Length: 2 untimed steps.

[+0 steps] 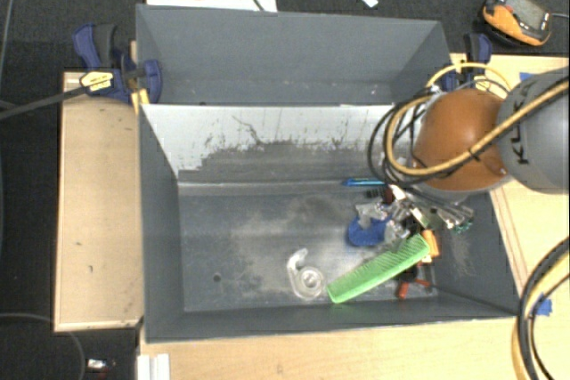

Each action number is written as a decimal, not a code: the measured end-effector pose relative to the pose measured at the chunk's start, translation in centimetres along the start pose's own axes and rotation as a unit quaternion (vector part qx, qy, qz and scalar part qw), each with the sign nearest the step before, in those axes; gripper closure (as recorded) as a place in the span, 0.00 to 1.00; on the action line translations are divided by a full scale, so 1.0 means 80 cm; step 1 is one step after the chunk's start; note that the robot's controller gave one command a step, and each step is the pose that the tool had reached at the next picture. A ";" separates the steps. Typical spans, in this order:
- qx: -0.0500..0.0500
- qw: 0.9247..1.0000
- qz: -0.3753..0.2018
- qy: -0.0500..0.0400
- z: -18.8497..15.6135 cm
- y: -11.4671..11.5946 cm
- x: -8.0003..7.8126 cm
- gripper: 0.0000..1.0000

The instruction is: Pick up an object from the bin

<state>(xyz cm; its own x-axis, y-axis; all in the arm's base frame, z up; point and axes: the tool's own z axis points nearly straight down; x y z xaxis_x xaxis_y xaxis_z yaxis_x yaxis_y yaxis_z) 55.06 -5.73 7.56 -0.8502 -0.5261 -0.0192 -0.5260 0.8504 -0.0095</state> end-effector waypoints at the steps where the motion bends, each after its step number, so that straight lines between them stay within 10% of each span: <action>1: -0.001 1.000 0.000 0.001 -0.024 0.001 0.001 1.00; 2: -0.001 1.000 0.001 0.000 -0.063 0.001 -0.001 1.00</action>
Offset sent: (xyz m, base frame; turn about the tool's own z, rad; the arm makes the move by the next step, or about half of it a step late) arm -0.0012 0.0003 0.0610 -0.0007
